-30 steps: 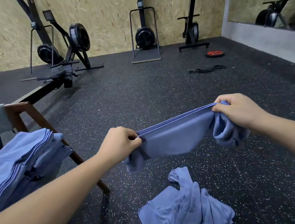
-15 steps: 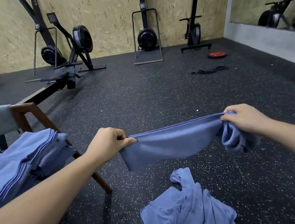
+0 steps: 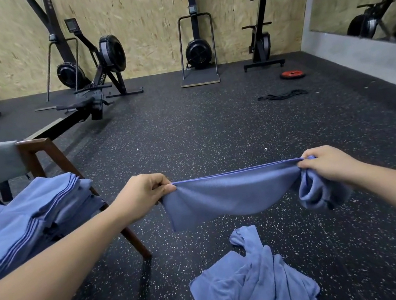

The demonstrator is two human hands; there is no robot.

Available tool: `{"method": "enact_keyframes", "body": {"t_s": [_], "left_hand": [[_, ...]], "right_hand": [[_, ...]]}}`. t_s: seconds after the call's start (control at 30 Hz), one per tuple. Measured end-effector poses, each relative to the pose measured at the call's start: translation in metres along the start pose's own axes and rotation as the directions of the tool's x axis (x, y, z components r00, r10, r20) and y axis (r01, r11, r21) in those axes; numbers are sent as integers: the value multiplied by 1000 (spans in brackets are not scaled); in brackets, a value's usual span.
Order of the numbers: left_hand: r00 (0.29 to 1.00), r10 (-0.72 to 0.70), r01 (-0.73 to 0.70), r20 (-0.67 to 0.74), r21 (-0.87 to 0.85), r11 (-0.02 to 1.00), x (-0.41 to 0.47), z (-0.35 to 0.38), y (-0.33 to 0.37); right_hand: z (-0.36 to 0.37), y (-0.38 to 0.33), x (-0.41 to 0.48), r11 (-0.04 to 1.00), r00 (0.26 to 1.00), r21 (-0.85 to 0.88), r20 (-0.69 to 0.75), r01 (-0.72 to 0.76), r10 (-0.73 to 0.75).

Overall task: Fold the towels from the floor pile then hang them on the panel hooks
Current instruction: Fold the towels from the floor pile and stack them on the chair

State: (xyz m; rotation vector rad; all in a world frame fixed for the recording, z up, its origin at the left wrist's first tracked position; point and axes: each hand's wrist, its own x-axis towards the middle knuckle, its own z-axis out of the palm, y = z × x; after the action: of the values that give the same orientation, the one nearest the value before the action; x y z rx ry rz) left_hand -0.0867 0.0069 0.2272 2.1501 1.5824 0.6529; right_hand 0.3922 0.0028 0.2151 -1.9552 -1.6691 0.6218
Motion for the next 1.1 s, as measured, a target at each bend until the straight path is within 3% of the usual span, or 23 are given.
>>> {"method": "enact_keyframes", "body": {"t_s": [0.17, 0.43, 0.67, 0.93, 1.1], "left_hand": [[998, 34, -42, -59, -132, 990, -1, -5, 4], [998, -24, 21, -51, -57, 998, -2, -6, 9], [990, -92, 57, -106, -296, 953, -5, 0, 30], [987, -157, 154, 21, -352, 923, -10, 13, 56], [963, -165, 234, 211, -361, 903, -13, 17, 66]], "right_hand": [[3, 3, 1, 1000, 1000, -1, 16, -15, 15], [3, 7, 1, 1000, 1000, 16, 23, -8, 8], [15, 0, -9, 997, 998, 73, 65, 10, -15], [29, -44, -43, 967, 954, 218, 294, -128, 60], [39, -71, -59, 892, 857, 393, 515, -225, -11]]}}
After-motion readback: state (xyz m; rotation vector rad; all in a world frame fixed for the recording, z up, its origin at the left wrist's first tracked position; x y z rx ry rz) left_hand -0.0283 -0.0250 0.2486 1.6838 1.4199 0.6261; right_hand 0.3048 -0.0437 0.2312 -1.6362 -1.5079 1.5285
